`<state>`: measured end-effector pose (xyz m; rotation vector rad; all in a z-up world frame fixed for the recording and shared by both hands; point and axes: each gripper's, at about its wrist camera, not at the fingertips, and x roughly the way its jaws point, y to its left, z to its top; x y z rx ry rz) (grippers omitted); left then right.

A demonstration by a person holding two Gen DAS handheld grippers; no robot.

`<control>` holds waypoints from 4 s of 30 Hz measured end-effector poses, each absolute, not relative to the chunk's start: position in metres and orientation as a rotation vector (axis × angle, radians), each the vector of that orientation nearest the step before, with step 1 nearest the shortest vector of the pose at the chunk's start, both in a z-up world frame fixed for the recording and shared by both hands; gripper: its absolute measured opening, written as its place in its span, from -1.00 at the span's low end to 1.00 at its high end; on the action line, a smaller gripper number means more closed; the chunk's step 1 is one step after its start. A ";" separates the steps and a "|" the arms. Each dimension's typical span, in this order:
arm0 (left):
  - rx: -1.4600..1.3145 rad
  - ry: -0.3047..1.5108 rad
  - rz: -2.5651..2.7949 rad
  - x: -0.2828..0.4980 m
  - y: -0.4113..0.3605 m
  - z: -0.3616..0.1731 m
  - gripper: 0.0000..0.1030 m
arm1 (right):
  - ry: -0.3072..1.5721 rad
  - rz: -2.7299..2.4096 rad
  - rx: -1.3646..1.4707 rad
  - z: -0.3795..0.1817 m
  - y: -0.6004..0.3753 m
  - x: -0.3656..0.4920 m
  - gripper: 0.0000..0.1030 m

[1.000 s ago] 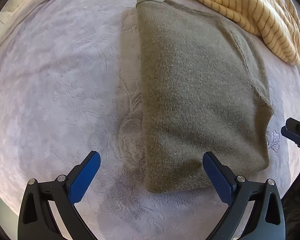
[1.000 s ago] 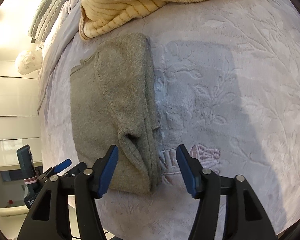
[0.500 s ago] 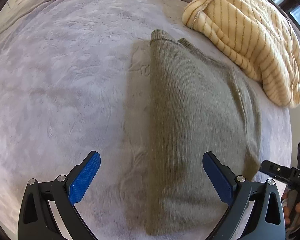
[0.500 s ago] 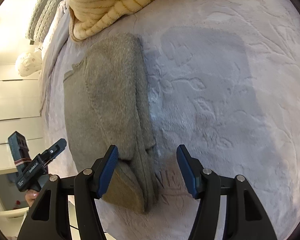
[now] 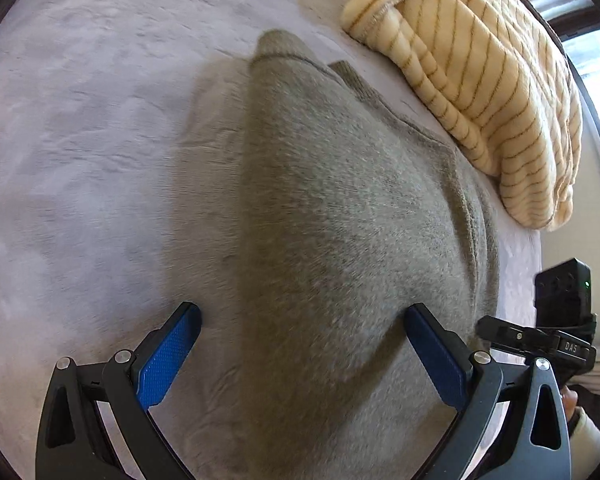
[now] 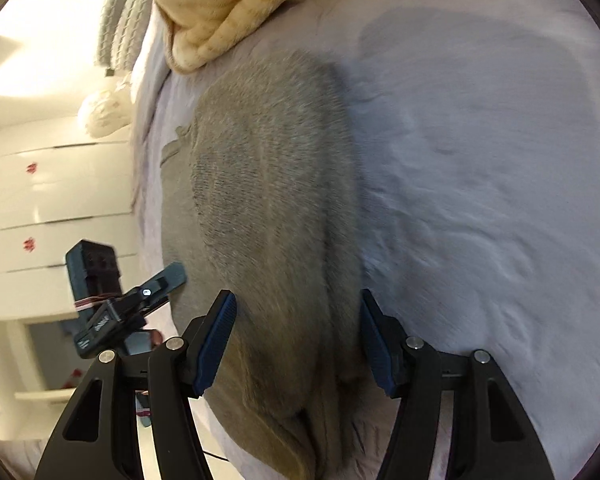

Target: Fold small clothes

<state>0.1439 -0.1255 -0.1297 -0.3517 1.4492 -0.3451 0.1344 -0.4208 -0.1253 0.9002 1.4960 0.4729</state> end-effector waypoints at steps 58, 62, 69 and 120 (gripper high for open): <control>-0.062 1.475 -0.194 0.014 0.070 -0.101 0.20 | 1.560 0.168 0.395 -0.089 -0.185 0.073 -0.22; -0.048 1.474 -0.159 0.010 0.078 -0.097 0.25 | 1.554 0.134 0.392 -0.079 -0.191 0.066 -0.20; -0.030 1.470 -0.123 -0.012 0.094 -0.082 0.25 | 1.537 0.113 0.410 -0.053 -0.196 0.037 -0.20; 0.000 1.495 -0.136 -0.054 0.064 -0.069 0.25 | 1.558 0.040 0.398 -0.037 -0.189 0.044 -0.55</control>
